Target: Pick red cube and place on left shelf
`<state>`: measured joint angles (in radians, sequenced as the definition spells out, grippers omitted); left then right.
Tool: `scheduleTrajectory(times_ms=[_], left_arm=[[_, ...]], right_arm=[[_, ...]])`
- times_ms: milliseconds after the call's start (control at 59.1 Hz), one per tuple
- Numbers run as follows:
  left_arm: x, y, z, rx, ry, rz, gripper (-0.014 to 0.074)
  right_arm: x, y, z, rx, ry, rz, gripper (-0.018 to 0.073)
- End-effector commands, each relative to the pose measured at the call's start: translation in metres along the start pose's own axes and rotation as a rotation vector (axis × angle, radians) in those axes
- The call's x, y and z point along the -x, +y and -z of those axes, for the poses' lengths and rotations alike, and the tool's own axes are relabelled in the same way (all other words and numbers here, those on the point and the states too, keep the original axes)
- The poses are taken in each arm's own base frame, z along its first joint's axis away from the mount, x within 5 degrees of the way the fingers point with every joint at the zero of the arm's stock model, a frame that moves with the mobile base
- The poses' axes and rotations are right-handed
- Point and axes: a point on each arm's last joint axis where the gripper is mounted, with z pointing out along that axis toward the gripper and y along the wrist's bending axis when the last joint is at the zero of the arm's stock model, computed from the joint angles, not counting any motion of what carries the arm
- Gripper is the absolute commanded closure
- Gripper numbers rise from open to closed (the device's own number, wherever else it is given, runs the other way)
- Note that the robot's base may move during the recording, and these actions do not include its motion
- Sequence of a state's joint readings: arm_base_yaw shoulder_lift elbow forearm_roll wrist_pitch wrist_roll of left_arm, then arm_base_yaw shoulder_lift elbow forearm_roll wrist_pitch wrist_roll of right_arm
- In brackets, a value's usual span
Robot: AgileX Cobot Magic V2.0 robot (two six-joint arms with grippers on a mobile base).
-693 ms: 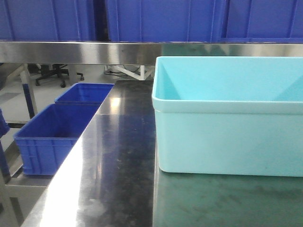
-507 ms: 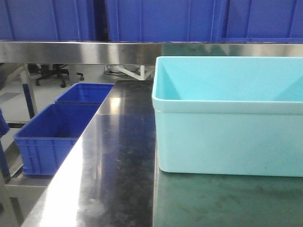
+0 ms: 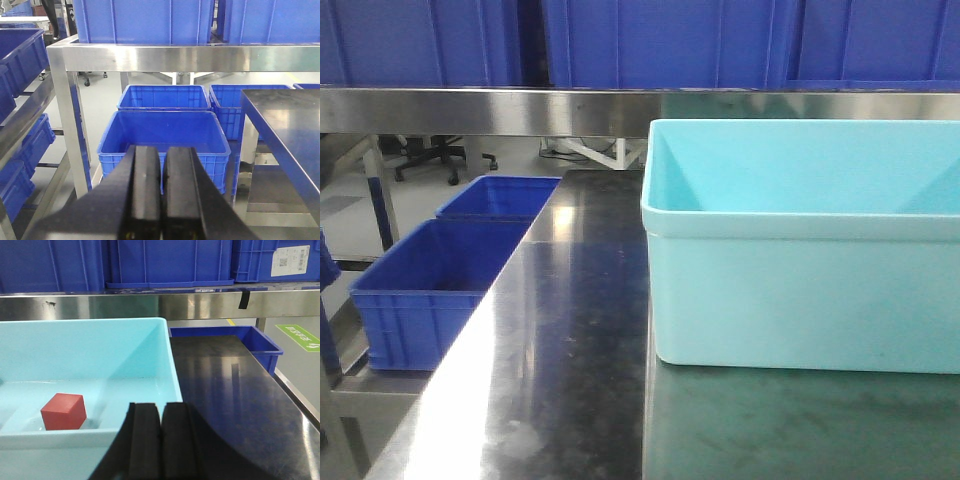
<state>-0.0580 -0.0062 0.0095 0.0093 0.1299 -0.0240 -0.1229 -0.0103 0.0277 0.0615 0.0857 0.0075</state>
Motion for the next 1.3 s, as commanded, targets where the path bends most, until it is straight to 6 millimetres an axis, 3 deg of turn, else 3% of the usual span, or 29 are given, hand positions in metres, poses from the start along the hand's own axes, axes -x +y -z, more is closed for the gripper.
scheduleTrajectory(times_ms=[0, 575, 846, 1049, 1285], left_arm=[[0.001, 0.000, 0.000, -0.009, -0.081, 0.004, 0.0495], [0.001, 0.000, 0.000, -0.009, -0.081, 0.004, 0.0495], [0.001, 0.000, 0.000, -0.009, -0.081, 0.004, 0.0495], [0.001, 0.000, 0.000, -0.009, -0.081, 0.004, 0.0495], [0.001, 0.000, 0.000, -0.009, -0.081, 0.004, 0.0495]], right_arm=[[0.015, 0.001, 0.003, 0.004, -0.128, 0.015, 0.0513], [0.015, 0.001, 0.003, 0.004, -0.138, 0.015, 0.0513], [0.025, 0.001, 0.005, 0.005, -0.241, 0.014, 0.0513], [0.042, 0.002, -0.006, 0.003, -0.177, 0.014, 0.0513], [0.083, 0.005, -0.042, -0.005, -0.061, 0.015, 0.0513]])
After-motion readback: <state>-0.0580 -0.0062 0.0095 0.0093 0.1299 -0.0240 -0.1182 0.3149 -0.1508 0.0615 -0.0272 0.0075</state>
